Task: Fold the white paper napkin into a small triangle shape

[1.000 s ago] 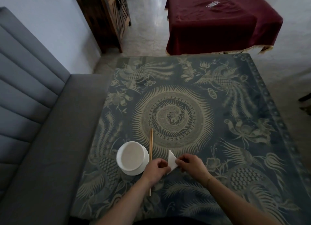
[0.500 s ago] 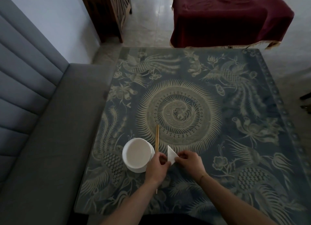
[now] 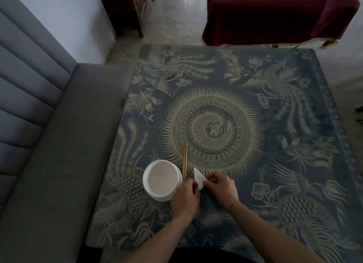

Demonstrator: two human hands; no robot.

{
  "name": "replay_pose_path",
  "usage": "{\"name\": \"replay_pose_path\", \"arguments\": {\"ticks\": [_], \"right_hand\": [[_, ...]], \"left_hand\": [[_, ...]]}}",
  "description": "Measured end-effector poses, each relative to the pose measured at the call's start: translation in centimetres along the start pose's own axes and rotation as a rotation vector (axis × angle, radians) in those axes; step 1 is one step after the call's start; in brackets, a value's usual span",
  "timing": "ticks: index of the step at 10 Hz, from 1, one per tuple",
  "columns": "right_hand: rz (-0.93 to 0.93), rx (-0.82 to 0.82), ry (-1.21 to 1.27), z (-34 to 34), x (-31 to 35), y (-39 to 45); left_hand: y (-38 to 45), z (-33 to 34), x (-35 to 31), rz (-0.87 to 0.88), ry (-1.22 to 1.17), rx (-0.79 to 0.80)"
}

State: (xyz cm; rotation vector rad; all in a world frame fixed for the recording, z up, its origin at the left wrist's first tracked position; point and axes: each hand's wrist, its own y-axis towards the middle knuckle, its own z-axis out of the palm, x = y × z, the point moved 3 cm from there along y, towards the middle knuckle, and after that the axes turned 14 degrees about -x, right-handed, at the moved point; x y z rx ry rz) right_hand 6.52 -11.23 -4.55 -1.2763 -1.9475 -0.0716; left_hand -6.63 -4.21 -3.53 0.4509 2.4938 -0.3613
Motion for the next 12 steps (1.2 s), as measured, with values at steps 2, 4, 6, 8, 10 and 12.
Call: {"name": "replay_pose_path", "arguments": {"ticks": [2,4,6,8,10,12], "right_hand": [[-0.025,0.013,-0.082,0.28,0.47,0.20],[-0.044,-0.022,-0.228,0.30,0.77,0.01],[-0.082,-0.062,-0.282,0.25,0.87,-0.17],[-0.084,-0.078,-0.282,0.36,0.82,-0.32],[-0.079,-0.089,-0.284,0.33,0.93,-0.57],[-0.079,-0.115,-0.229,-0.22,0.35,-0.72]], "left_hand": [[0.20,0.08,0.18,0.006,0.046,-0.006],[0.14,0.08,0.25,0.058,0.121,-0.003],[0.15,-0.04,0.30,0.100,0.155,0.020],[-0.04,0.09,0.60,0.113,0.158,0.018],[-0.14,0.00,0.82,0.120,0.151,0.004],[-0.57,0.06,0.59,0.138,0.071,-0.016]]}}
